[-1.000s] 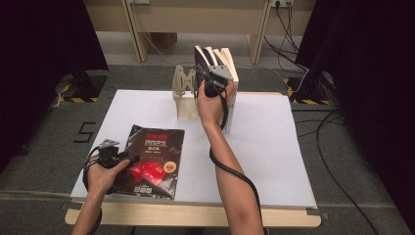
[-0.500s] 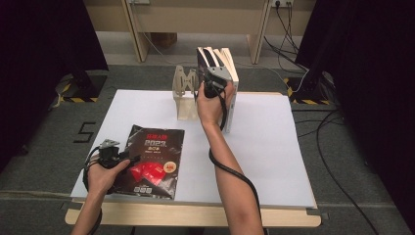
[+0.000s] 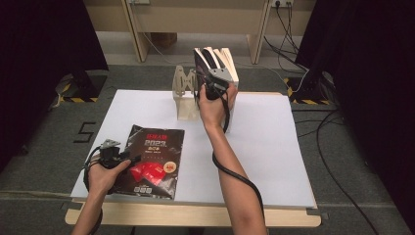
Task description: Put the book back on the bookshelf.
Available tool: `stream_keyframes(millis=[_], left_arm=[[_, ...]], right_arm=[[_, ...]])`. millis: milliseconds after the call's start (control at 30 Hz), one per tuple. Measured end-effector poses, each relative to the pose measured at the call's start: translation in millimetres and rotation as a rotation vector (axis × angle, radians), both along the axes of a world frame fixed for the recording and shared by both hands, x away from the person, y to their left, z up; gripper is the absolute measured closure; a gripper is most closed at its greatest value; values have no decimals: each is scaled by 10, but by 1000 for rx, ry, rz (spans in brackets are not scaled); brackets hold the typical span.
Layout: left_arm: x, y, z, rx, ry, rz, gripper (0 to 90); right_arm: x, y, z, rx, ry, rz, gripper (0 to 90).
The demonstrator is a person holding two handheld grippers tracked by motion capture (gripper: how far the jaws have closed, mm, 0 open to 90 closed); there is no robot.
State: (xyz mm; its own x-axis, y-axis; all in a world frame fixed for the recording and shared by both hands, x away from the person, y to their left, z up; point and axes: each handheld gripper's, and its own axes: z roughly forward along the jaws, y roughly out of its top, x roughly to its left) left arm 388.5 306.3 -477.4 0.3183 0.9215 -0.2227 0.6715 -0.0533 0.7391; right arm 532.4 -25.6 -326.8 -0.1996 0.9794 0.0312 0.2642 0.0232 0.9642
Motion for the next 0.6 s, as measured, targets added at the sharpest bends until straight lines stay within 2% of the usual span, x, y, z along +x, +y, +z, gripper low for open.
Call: stream_keyframes(millis=[600], left_arm=[[-4, -16, 9, 9, 0, -8, 422]], right_arm=[[-304, -132, -4, -10, -12, 24, 739]])
